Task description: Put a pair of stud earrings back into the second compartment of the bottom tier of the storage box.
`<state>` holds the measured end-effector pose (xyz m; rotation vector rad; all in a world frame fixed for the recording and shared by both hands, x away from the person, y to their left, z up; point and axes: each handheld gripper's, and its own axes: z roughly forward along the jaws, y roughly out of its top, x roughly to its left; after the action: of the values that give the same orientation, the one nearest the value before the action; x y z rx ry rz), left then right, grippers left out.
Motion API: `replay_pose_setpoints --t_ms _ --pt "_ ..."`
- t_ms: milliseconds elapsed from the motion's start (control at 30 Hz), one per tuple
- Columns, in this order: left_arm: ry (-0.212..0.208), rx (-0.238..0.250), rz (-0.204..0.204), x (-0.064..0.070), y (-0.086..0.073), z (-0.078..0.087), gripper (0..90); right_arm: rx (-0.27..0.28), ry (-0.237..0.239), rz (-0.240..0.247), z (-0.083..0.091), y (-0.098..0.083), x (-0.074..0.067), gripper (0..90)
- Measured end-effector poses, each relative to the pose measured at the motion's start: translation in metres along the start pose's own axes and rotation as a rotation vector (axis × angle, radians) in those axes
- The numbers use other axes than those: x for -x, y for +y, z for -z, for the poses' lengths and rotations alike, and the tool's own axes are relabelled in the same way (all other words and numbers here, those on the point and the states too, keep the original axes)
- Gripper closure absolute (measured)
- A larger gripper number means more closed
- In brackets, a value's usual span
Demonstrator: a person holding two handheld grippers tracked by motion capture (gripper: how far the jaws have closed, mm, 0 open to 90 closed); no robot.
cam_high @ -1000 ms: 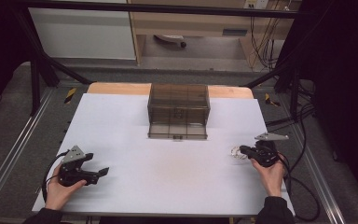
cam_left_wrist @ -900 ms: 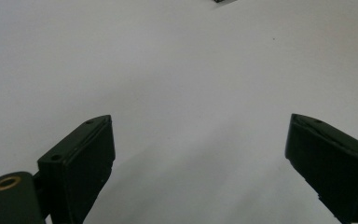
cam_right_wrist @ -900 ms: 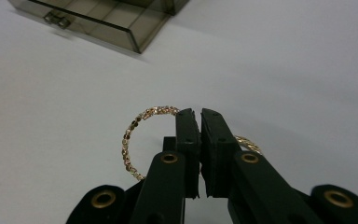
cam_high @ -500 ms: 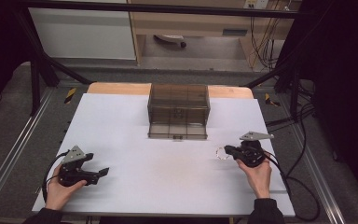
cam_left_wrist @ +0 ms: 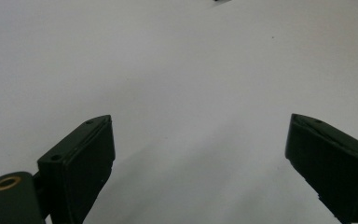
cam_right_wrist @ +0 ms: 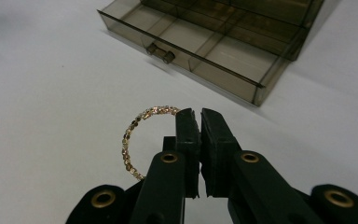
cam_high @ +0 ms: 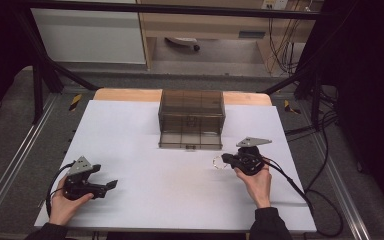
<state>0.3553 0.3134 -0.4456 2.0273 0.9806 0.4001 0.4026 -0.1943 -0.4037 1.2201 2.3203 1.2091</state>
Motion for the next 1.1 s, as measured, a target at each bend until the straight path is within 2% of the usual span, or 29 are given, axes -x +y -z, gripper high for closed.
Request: replay_pose_setpoints --t_ms 433,767,1100 --pt "-0.002 -0.007 0.001 -0.001 0.0 0.0 8.1 -0.002 0.013 0.031 -0.03 0.03 -0.023 86.4" --pt "-0.002 -0.005 0.004 -0.001 -0.001 -0.001 8.1 0.023 0.01 0.002 -0.049 0.049 -0.028 86.4" --pt "-0.004 -0.006 0.004 -0.001 -0.001 -0.001 8.0 0.013 -0.009 0.007 -0.069 0.062 -0.026 86.3"
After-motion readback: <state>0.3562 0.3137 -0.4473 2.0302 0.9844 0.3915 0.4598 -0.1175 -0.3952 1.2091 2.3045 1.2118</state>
